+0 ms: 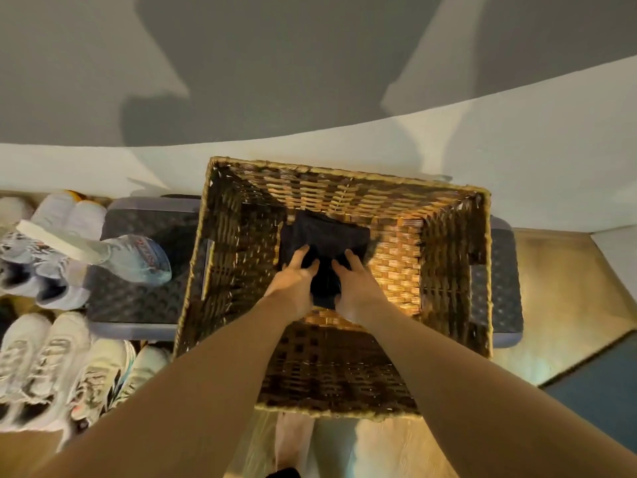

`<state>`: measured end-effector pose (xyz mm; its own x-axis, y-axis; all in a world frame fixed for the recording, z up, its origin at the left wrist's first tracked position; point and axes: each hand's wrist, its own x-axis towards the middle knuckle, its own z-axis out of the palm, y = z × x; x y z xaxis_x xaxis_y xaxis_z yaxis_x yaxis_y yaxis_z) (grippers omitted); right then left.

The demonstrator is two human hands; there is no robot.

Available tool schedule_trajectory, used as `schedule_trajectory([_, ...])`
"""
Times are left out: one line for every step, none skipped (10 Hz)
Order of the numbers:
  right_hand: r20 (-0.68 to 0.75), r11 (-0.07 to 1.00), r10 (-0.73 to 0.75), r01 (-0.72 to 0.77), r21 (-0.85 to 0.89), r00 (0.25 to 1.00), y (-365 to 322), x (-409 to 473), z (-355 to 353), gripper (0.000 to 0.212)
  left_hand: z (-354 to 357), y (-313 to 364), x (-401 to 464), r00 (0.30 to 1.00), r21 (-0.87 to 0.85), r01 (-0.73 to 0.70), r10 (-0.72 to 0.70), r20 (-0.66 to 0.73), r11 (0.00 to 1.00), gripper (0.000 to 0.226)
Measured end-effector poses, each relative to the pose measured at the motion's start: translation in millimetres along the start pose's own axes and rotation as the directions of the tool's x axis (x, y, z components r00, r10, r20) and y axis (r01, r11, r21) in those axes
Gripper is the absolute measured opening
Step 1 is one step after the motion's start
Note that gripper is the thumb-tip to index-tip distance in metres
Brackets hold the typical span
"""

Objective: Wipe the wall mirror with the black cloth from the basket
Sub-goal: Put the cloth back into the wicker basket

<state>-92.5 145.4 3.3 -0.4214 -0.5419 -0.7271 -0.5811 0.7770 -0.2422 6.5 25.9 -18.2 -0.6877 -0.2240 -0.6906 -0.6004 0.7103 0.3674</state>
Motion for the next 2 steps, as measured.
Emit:
schedule_trajectory([0.04, 1.0, 0.0, 0.001, -0.028, 0.999, -3.3, -11.9, 1.8, 0.081, 5.2, 4.5, -16.1, 1.0, -0.041, 0.02, -0.019, 0.025, 0.999, 0.08])
schedule_trajectory([0.063, 1.0, -0.019, 0.019, -0.009, 0.998, -5.8, -22.7, -6.7, 0.079, -1.4, 6.5, -22.8, 0.998, -0.066, 0.039, -0.035, 0.053, 0.997, 0.077])
